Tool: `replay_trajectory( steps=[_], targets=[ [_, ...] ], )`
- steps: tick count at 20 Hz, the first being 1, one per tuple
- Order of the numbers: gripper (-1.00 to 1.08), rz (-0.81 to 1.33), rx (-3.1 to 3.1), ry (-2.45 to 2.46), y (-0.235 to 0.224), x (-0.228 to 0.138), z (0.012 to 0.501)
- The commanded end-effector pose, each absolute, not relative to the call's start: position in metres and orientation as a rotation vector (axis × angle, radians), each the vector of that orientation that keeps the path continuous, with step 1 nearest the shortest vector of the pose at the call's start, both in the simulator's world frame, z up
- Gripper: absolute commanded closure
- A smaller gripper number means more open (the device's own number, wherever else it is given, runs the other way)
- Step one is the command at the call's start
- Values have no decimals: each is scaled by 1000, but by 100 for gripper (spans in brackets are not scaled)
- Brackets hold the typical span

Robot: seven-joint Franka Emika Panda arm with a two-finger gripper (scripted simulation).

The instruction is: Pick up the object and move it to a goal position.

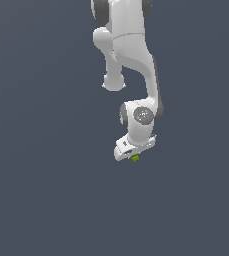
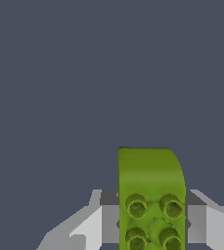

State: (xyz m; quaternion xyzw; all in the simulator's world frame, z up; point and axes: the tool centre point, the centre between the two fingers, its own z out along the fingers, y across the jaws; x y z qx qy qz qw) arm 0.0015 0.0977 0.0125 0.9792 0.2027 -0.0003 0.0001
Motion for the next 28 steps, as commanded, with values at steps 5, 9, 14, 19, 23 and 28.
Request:
replay_trajectory(
  steps=[5, 9, 14, 19, 23, 28],
  targets=[
    [108, 0, 3076, 637, 104, -1, 19],
    [108, 0, 3076, 637, 119, -6, 34],
    [108, 0, 3075, 638, 152, -17, 65],
    [108, 0, 3075, 638, 192, -30, 105],
    [108, 0, 3075, 638, 218, -38, 129],
    [108, 0, 3076, 638, 235, -42, 146]
  ],
)
